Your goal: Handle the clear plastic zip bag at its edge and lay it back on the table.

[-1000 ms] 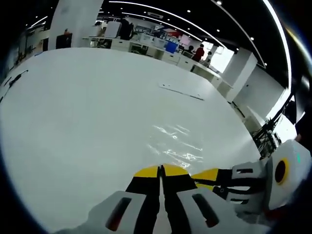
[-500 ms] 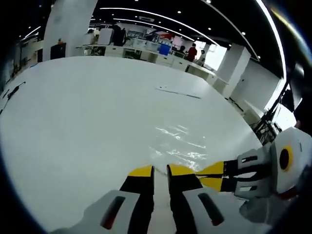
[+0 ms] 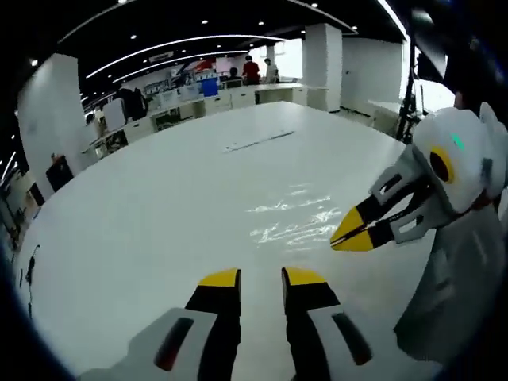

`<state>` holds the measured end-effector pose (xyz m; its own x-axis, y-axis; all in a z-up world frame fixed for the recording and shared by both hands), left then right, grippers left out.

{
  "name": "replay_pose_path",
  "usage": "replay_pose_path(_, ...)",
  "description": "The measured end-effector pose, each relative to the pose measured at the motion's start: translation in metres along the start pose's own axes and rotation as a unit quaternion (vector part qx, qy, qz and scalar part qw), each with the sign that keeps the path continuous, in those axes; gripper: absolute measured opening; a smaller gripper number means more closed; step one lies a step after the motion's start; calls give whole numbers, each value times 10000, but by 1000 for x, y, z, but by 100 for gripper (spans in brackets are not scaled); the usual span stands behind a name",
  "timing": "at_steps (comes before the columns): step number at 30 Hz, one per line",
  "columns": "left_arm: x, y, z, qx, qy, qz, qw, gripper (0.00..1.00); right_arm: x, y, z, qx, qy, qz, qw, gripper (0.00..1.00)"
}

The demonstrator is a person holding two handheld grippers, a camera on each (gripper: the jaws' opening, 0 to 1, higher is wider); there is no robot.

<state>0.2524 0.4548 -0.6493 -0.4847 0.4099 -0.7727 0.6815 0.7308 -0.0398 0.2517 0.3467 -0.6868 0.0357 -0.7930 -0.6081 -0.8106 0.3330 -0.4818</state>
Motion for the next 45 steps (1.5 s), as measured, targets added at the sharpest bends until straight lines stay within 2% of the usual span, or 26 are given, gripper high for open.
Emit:
replay_pose_path(2, 0, 0, 2, 66, 131, 349, 9993, 20, 1, 1, 0, -45, -12, -135, 9999, 0)
replay_pose_path(5, 0, -2, 8, 181, 146, 446, 9987, 20, 1, 4, -1, -107, -30, -184, 9998, 0)
replay_pose_path(13, 1, -12, 15, 317, 430, 1002, 9935, 20, 5, 4, -5, -133, -28, -210, 9997, 0)
replay_pose_path(19, 2, -17, 20, 392, 680, 1688, 9825, 21, 7, 4, -11, -155, -19, -305, 9994, 0)
replay_pose_path(24, 0, -22, 27, 477, 761, 1994, 9758, 21, 9, 6, -11, -199, -25, -379, 9991, 0)
replay_pose_path(28, 4, -24, 31, 478, 1049, 2367, 9647, 18, 9, 7, -13, -204, -33, -494, 9986, 0)
replay_pose_path(32, 5, -32, 36, 543, 1081, 2450, 9619, 12, 8, 7, -16, -189, -53, -520, 9985, 0)
replay_pose_path(41, 11, -29, 37, 546, 1154, 2375, 9630, 4, 12, 4, -13, -129, -31, -428, 9990, 0)
replay_pose_path(45, 13, -34, 34, 574, 1174, 2364, 9628, 0, 11, 2, -14, -93, -28, -390, 9992, 0)
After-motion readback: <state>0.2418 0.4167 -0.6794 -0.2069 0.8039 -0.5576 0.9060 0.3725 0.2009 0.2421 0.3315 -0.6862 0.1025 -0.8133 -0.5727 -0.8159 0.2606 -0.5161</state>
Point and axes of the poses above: the point that each gripper's makers call its tool centre point, and the gripper's own axes: z roughly forward along the fingers, y roughly to its left, x roughly out of its underside, the point moved 4 cm from there along -z, roughly backward along the fingers, and after that the axes turned 13 degrees about x, right-handed, at the moved point
